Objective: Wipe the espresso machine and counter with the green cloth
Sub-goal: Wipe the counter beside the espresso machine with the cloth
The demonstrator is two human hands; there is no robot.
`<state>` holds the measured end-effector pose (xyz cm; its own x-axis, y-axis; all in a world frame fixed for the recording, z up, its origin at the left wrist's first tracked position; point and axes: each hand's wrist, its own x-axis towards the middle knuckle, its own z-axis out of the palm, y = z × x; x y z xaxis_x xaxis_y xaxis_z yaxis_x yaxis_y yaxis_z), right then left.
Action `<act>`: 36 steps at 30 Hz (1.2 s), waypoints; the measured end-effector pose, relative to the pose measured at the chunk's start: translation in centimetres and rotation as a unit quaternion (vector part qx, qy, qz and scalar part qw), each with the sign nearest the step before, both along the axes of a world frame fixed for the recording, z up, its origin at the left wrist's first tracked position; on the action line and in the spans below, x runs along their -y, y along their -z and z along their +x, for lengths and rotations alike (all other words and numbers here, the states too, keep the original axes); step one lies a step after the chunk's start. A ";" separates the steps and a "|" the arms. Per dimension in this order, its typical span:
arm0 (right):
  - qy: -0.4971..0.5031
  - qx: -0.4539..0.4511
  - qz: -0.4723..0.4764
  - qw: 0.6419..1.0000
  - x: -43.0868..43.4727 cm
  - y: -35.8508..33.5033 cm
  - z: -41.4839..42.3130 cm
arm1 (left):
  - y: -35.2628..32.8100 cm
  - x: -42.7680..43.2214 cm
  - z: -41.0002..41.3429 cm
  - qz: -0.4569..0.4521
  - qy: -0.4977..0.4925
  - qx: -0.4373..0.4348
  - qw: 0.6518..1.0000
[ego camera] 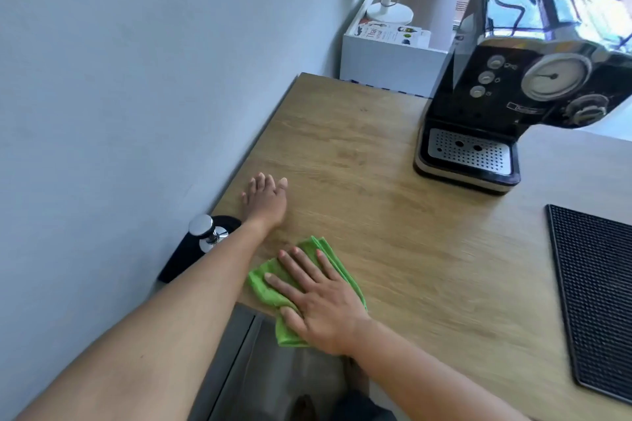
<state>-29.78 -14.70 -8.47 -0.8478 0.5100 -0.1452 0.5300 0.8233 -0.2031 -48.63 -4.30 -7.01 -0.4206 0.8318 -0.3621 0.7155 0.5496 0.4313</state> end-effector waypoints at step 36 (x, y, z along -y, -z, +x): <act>0.281 0.025 0.064 0.957 5.5 0.6 20.5 | 2.1 -0.2 17.0 0.108 0.189 -0.186 0.958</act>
<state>-9.24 -20.21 -9.12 -0.4279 0.8999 -0.0840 0.9030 0.4216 -0.0828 -31.59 -4.13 -9.13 -0.1410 0.9888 -0.0481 0.9720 0.1475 0.1829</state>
